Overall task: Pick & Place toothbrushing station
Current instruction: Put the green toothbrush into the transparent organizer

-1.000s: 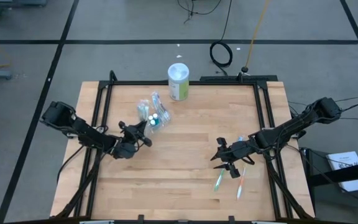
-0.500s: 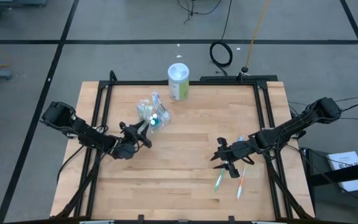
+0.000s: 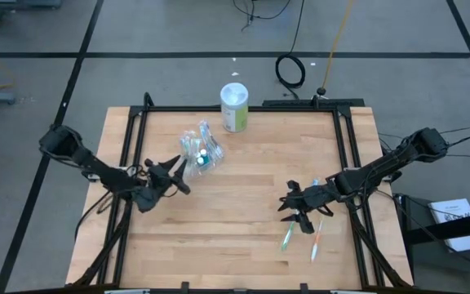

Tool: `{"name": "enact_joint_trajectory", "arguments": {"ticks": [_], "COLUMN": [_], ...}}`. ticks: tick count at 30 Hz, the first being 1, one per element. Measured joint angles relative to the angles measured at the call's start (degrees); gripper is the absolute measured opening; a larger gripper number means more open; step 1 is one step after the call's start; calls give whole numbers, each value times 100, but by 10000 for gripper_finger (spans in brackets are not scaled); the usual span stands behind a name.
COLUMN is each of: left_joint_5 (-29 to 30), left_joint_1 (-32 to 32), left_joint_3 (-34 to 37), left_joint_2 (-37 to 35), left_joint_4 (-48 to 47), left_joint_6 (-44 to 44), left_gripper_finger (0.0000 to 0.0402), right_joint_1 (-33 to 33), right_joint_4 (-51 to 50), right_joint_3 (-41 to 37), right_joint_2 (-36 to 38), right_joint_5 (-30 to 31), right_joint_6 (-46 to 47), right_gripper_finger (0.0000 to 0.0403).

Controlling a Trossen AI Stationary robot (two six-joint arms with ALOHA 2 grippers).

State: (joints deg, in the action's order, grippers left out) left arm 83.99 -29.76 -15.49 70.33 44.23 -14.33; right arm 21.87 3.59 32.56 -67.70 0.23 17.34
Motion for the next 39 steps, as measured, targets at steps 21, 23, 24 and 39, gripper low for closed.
{"name": "enact_joint_trajectory", "arguments": {"ticks": [21,23,24,39], "left_joint_5": [-494,-498,-498,-492], "left_joint_1": [-221,-221,-221,-221], "left_joint_3": [0,0,0,0], "left_joint_2": [-547,-547,-547,-547], "left_joint_4": [-7,-2,4,24], "left_joint_6": [-105,-118,-118,-147], "left_gripper_finger": [131,131,131,131], "right_joint_1": [17,12,11,-50], "right_joint_4": [-2398,-2396,-2396,-468], "right_joint_3": [0,0,-2,-1041], "right_joint_2": [328,270,240,92], "right_joint_5": [-394,-278,-280,-24], "right_joint_6": [4403,4854,5138,6348], "right_gripper_finger": [169,169,169,169]}}
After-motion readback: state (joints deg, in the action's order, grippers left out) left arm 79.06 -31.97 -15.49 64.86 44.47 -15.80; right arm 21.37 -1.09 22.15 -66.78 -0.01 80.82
